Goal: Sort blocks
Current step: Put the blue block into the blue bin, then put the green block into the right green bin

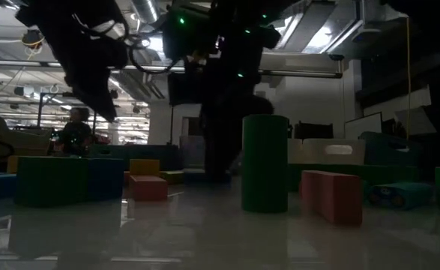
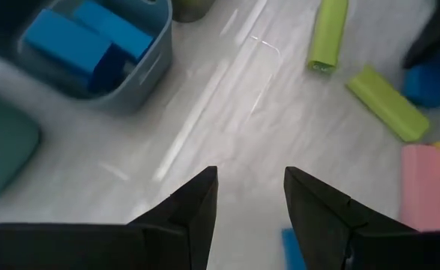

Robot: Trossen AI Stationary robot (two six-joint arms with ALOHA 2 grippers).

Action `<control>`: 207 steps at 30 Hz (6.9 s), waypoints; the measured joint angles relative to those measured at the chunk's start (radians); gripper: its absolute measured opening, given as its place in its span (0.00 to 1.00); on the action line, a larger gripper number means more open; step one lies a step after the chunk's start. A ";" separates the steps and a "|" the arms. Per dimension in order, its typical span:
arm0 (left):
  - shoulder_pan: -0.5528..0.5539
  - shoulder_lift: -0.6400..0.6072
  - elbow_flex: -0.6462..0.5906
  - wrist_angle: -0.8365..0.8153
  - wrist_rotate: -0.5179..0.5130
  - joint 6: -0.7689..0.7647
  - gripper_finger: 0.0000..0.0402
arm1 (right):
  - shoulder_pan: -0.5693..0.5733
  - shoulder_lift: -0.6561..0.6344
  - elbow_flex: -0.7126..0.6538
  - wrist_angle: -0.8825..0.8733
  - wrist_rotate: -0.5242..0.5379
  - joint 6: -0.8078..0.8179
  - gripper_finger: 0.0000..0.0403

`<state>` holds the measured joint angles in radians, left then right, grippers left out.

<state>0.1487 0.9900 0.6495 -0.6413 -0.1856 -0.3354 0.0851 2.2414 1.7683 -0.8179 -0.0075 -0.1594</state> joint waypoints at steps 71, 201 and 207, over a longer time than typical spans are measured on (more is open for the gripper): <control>-0.319 0.289 -0.120 0.124 0.021 -0.398 0.36 | -0.364 -0.322 0.228 -0.117 0.263 -0.269 0.41; 0.468 0.391 0.031 0.633 -0.109 0.263 0.41 | -0.289 -0.561 -0.344 -0.393 0.543 0.307 0.17; 0.468 0.313 0.031 0.593 -0.114 0.300 0.41 | -0.469 -0.561 -0.340 -0.469 0.636 0.307 0.15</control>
<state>0.6170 1.3026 0.6804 -0.0481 -0.2993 -0.0358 -0.3841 1.6806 1.4284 -1.2873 0.6285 0.1479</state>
